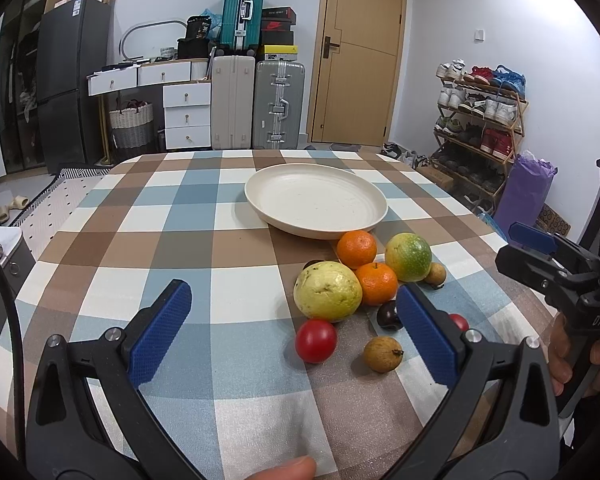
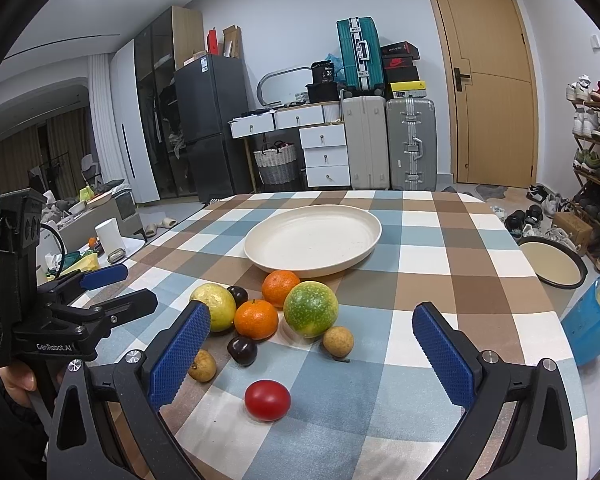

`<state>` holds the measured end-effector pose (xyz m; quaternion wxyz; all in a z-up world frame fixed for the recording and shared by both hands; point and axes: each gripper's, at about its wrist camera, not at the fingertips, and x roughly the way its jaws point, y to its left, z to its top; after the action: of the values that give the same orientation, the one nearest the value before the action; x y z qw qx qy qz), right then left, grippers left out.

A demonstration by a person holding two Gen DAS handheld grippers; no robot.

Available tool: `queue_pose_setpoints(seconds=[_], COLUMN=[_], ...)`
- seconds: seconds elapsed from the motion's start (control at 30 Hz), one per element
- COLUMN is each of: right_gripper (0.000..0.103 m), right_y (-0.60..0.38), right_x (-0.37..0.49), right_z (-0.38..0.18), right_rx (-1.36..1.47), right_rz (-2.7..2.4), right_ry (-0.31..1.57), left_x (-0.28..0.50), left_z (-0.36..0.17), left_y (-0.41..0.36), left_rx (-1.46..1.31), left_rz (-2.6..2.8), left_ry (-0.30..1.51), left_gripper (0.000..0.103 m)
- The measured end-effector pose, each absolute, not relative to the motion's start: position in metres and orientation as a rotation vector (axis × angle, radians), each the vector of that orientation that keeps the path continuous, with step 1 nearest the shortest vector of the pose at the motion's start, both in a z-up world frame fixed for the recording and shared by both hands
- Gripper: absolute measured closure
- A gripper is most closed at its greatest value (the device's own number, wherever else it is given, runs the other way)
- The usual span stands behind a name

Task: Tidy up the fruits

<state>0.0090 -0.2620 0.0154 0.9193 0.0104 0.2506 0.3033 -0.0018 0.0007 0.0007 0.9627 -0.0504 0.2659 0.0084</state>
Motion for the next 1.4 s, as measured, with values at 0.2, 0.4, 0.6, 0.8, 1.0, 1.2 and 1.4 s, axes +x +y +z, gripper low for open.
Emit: queue_pose_setpoints(seconds=[0.2, 0.4, 0.6, 0.8, 1.0, 1.2, 1.4], right_gripper=[0.000, 0.000, 0.000, 0.000, 0.000, 0.000, 0.000], right_y=[-0.2621, -0.2622, -0.2649, -0.2644, -0.2592, -0.2593, -0.2631], right_x=[0.0092, 0.0092, 0.0095, 0.0092, 0.0064, 0.0053, 0.0133], right_z=[0.0152, 0.0150, 0.0151, 0.0150, 0.0148, 0.0161, 0.0135], right_rx=[0.023, 0.023, 0.022, 0.011, 0.004, 0.003, 0.037], right_rz=[0.623, 0.623, 0.623, 0.627, 0.628, 0.611, 0.609], right_ry=[0.514, 0.515, 0.515, 0.506, 0.498, 0.500, 0.528], left_x=[-0.0020, -0.0018, -0.0018, -0.0020, -0.0018, -0.0017, -0.0018], left_z=[0.0008, 0.0007, 0.0007, 0.0008, 0.0007, 0.0007, 0.0007], left_y=[0.0010, 0.0008, 0.0008, 0.0009, 0.0008, 0.0008, 0.0008], left_rx=[-0.102, -0.103, -0.103, -0.103, -0.103, -0.103, -0.103], left_rz=[0.016, 0.017, 0.017, 0.016, 0.017, 0.016, 0.017], left_ry=[0.539, 0.538, 0.538, 0.539, 0.538, 0.538, 0.538], left_gripper=[0.001, 0.001, 0.001, 0.001, 0.001, 0.001, 0.001])
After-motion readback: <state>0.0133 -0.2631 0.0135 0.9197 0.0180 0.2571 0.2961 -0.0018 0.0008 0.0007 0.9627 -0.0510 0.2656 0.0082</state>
